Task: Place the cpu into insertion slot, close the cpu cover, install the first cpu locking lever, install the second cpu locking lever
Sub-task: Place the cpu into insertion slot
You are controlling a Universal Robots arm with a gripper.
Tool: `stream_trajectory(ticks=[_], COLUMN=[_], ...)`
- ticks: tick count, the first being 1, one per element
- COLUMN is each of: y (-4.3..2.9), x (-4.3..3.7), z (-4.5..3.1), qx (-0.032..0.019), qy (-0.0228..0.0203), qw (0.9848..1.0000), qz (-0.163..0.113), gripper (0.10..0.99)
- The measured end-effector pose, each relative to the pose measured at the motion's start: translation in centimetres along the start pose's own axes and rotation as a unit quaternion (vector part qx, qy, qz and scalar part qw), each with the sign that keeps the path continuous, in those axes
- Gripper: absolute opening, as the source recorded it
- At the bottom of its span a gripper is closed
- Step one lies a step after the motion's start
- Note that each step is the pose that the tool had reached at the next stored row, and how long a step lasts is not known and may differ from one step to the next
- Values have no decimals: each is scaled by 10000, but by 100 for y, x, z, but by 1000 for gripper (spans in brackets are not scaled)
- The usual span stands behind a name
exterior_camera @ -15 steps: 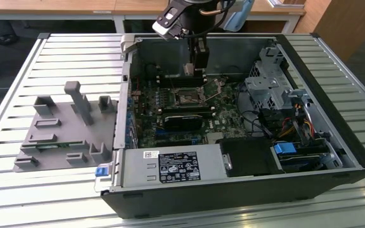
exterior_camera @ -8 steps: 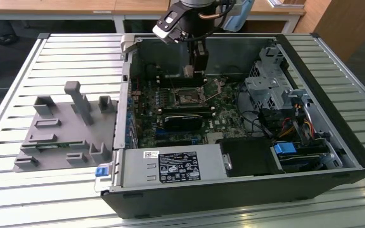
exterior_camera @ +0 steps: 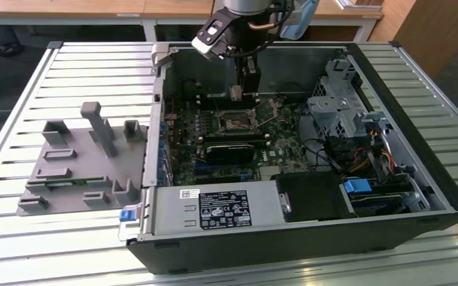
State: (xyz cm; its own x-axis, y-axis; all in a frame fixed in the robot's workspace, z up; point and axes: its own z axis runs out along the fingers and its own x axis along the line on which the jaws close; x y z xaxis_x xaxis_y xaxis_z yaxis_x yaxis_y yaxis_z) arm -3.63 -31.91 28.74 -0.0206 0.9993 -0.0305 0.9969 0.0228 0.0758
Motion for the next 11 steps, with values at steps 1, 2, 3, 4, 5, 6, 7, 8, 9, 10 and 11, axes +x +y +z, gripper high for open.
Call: stream_trajectory(ticks=[1, 2, 3, 4, 5, 6, 7, 8, 9, 10, 11], y=[0, -1, -2, -3, -4, -5, -6, -7, -9, -10, -11], x=[0, 1, 2, 3, 3, 3, 4, 4, 5, 5, 7], z=[11, 20, 27, 41, 56, 69, 83, 97, 111, 128, 142], qx=[-2, -4, -3, -4, -5, -9, -12, -13, -13, -13, -14], qy=[0, -2, -12, -13, -11, -4, 7, 21, 37, 53, 62], qw=[10000, 10000, 10000, 10000, 10000, 10000, 10000, 10000, 10000, 10000, 10000], qz=[-1, -2, -2, -2, -2, -2, 0, 1, 2, 3, -4], gripper=[541, 541, 541, 541, 541, 541, 541, 541, 541, 541, 541])
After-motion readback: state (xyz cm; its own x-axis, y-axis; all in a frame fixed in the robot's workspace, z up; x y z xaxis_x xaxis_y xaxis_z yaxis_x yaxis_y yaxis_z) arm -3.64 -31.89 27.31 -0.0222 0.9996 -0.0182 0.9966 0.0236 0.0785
